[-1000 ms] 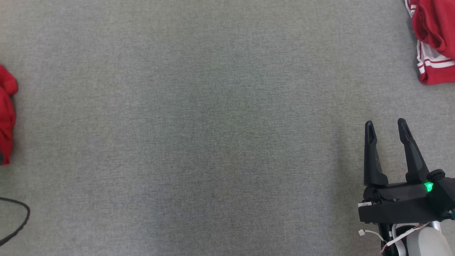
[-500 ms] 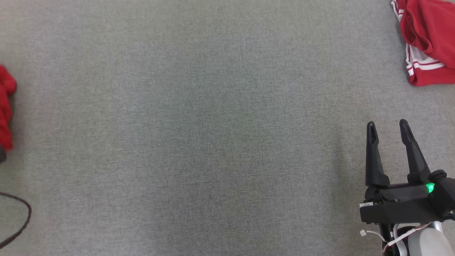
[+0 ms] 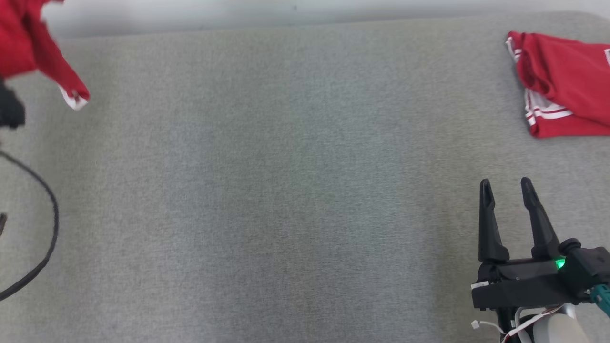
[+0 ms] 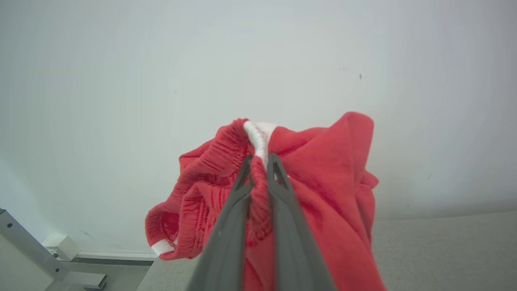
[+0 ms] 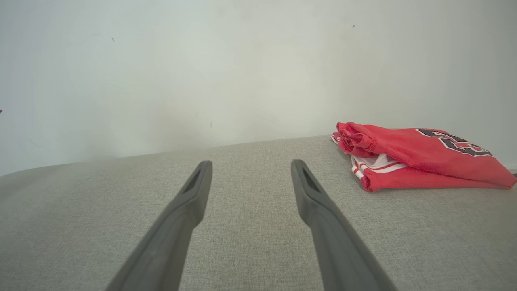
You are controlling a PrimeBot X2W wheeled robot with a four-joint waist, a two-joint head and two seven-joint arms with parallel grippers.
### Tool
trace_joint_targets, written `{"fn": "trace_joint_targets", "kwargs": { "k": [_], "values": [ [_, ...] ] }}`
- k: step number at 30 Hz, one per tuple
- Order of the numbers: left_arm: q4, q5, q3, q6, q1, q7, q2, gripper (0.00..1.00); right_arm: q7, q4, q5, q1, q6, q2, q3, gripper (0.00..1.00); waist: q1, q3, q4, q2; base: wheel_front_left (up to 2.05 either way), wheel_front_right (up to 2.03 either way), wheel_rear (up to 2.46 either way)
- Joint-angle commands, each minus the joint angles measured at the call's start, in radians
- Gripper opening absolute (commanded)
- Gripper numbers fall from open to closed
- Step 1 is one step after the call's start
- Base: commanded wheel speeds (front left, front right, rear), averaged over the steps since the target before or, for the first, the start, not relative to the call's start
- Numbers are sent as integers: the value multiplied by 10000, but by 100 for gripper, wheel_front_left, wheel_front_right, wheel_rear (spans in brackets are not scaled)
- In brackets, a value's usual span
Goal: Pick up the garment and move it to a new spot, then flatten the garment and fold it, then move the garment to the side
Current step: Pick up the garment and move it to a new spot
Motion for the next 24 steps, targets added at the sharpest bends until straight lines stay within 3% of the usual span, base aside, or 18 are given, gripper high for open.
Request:
{"fn": "trace_joint_targets", "kwargs": {
  "k": [1, 12, 18, 24],
  "values": [
    [-151, 56, -54, -14, -156, -51, -46, 0, -53, 64, 72, 90, -27, 39, 26, 100, 1, -282, -216, 0, 0, 0, 0],
    [-2032, -166, -1732, -426, -1243, 293, -1622, 0, -342, 729, 357, 235, -27, 142, 212, 100, 1, -831, -1535, 0, 0, 0, 0],
    [-2233, -339, -2801, -426, -514, 306, -2811, 0, -389, 868, 535, 350, -27, 147, 285, 100, 1, -1073, -2327, 0, 0, 0, 0],
    [-2086, -515, -3481, -301, 584, 23, -3500, 0, -398, 811, 536, 401, -27, 149, 256, 100, 1, -1081, -2590, 0, 0, 0, 0]
  ]
}}
